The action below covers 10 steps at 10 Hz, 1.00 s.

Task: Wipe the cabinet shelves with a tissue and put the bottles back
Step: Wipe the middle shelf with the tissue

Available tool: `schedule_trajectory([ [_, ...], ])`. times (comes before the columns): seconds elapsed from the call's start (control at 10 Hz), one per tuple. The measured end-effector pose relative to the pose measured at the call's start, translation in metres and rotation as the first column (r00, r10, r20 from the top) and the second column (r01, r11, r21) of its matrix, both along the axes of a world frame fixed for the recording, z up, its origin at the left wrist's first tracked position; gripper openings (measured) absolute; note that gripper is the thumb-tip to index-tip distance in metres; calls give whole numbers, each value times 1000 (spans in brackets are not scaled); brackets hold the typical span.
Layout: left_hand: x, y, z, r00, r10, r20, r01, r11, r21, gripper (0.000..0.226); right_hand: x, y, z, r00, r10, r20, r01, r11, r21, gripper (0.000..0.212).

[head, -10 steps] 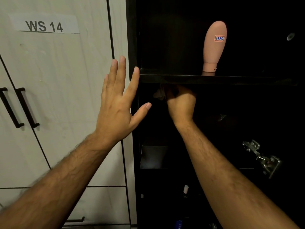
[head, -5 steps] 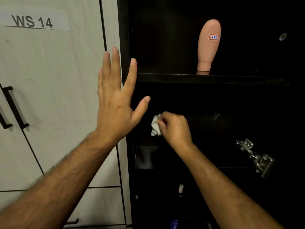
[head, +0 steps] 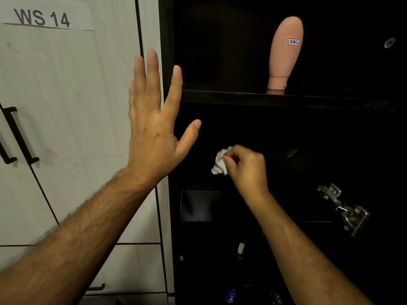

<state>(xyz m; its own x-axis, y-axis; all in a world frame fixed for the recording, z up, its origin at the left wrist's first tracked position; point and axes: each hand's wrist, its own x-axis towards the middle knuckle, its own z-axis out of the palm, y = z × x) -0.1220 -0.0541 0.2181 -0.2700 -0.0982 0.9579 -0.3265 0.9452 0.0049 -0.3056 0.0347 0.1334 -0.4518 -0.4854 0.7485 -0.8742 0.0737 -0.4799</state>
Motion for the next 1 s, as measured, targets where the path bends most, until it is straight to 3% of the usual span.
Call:
schedule_trajectory([
  [0.1,-1,2,0,1000,-3,-5,3,1000,7,77,2,11,-41,992,-53,-113,90,931,355,16],
  [0.2,-3,4,1,1000,-16,-13,16,1000,13,78,0,9,-31,991,-94,-101,120,945,306,14],
  [0.3,-5,5,1,1000,-23,-20,24,1000,11,78,-8,6,15,996,-71,47,73,996,-41,6],
  [0.4,-6,8,2,999,-27,-26,28,999,16,78,-22,1,63,978,-17,209,99,916,-388,8],
  [0.5,-7,9,1,999,-22,-24,23,1000,16,78,-26,-5,75,975,-5,221,115,866,-487,9],
  [0.6,-8,9,2,1000,-15,-14,15,1000,4,78,-25,1,52,986,-34,165,96,919,-383,14],
  [0.7,-8,10,2,1000,-11,-15,11,1000,-11,78,-22,15,7,991,-42,126,62,985,-163,13],
  [0.8,-10,14,5,1000,-11,-13,10,999,-40,77,-22,26,-31,992,-75,97,63,991,117,21],
  [0.9,-15,21,11,999,-34,-23,32,996,-78,75,-26,29,-35,985,-130,112,96,958,269,21],
  [1.0,-20,27,16,999,-41,-11,39,994,-104,74,-32,25,-2,978,-105,179,81,987,137,14],
])
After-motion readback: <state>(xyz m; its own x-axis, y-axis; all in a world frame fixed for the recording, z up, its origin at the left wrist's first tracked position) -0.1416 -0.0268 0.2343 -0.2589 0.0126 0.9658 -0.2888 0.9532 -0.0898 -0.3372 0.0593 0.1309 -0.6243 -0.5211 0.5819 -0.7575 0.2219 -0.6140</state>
